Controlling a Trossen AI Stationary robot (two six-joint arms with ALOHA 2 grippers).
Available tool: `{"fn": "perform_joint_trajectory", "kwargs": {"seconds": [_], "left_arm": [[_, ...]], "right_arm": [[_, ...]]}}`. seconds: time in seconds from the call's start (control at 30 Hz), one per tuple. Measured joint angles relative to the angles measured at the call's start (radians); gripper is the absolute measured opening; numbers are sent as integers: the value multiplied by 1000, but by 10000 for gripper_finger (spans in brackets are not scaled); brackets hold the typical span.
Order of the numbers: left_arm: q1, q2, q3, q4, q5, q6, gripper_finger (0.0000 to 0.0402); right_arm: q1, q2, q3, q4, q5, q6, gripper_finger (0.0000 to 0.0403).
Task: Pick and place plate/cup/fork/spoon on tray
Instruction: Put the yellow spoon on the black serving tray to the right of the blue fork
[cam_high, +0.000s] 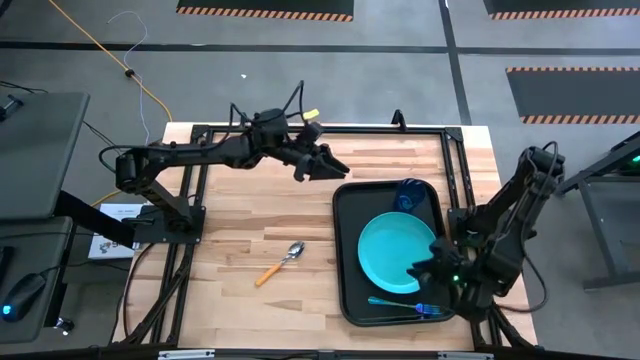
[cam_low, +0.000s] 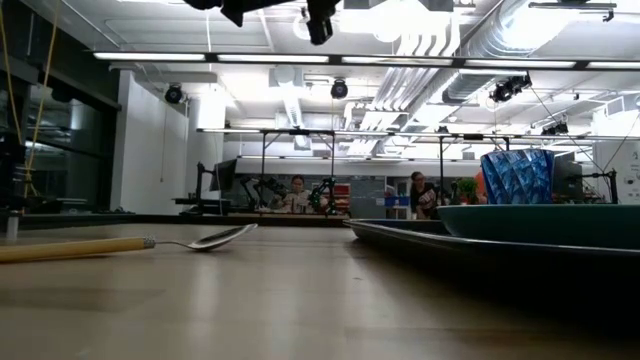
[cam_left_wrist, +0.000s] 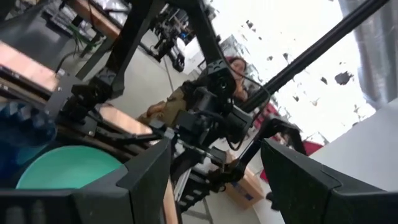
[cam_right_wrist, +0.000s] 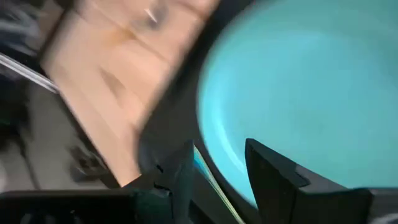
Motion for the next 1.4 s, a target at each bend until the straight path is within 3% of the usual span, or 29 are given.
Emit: {"fn": "perform_joint_trajectory", "kwargs": {"seconds": [0.13,0.3,0.43,0.53,0.67,0.77,0.87,1.0,1.1,1.23,1.33,1.4], "left_arm": [[13,0,0,37,1,-19,239],[17,0,0,52,9,-19,239],[15,-1,0,49,90,-20,239],[-5,-24,-1,6,123,-6,239],[-53,-95,0,-198,102,106,239],[-116,-162,0,-480,-21,224,239],[-220,-223,0,-799,-233,297,239],[-407,-245,-22,-1107,-538,209,239],[-542,-244,-100,-1110,-653,57,239],[-682,-229,-271,-861,-646,-138,239],[-730,-218,-388,-730,-657,-282,239],[-736,-217,-446,-740,-693,-355,239]], "right_arm": [[0,-35,0,31,155,-49,136],[0,-58,1,43,271,-63,136],[0,-65,1,50,376,-63,136],[-1,-65,1,51,459,-63,136],[-17,-65,1,50,493,-63,136],[-31,-65,1,50,482,-63,136],[-43,-66,1,49,465,-63,136],[-54,-65,1,48,436,-63,136],[-57,-65,1,46,424,-75,136],[-57,-65,1,46,417,-89,136],[-57,-65,1,46,399,-104,136],[-57,-65,1,46,392,-118,136]]}}
